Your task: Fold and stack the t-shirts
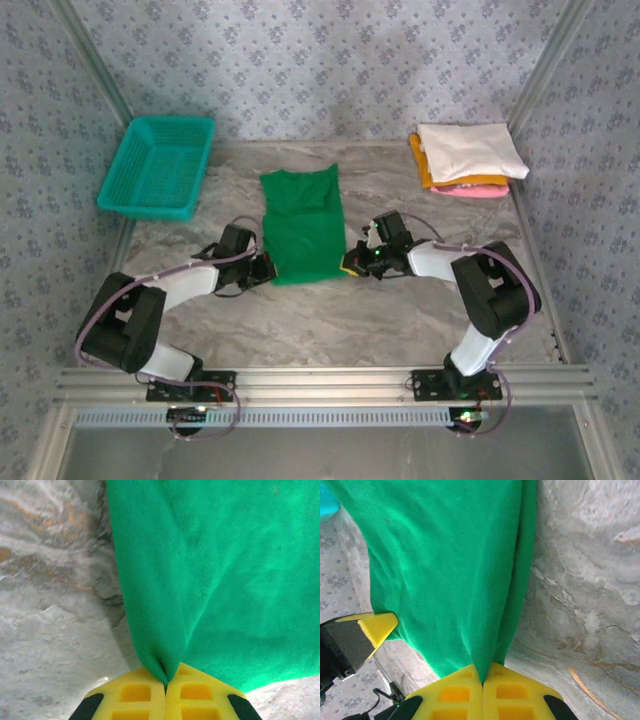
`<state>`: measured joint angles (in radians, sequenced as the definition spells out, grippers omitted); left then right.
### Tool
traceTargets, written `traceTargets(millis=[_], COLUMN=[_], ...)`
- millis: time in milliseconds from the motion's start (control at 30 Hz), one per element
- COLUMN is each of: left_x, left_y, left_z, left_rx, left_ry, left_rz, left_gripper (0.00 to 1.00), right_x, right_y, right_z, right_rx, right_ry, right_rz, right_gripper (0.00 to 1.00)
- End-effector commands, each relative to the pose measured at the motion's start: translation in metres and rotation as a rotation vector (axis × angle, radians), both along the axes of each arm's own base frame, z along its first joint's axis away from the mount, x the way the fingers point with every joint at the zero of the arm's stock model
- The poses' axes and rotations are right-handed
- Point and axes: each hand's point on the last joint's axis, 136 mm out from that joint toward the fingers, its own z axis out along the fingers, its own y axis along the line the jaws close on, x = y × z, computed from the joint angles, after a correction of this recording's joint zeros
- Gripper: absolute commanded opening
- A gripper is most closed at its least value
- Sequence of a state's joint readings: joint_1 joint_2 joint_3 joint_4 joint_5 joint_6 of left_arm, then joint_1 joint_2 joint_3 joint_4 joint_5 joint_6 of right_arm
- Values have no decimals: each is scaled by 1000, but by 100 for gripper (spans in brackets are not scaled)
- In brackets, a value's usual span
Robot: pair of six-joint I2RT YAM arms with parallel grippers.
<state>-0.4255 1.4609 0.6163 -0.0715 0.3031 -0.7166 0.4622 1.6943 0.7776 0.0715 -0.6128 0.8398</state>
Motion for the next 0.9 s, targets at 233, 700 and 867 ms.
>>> traceTargets(millis=[233, 700, 867], left_x=[5, -1, -35], left_y=[-2, 1, 9], left_z=[11, 25, 4], left_rx=[-21, -32, -16], left_ry=[-33, -64, -9], left_rz=[-8, -20, -12], left_gripper=[0, 0, 0], right_x=[1, -8, -40], right_y=[10, 1, 4], right_z=[-5, 20, -1], right_rx=[17, 12, -12], right_ry=[25, -20, 51], right_rz=[-1, 1, 29], right_gripper=[0, 0, 0])
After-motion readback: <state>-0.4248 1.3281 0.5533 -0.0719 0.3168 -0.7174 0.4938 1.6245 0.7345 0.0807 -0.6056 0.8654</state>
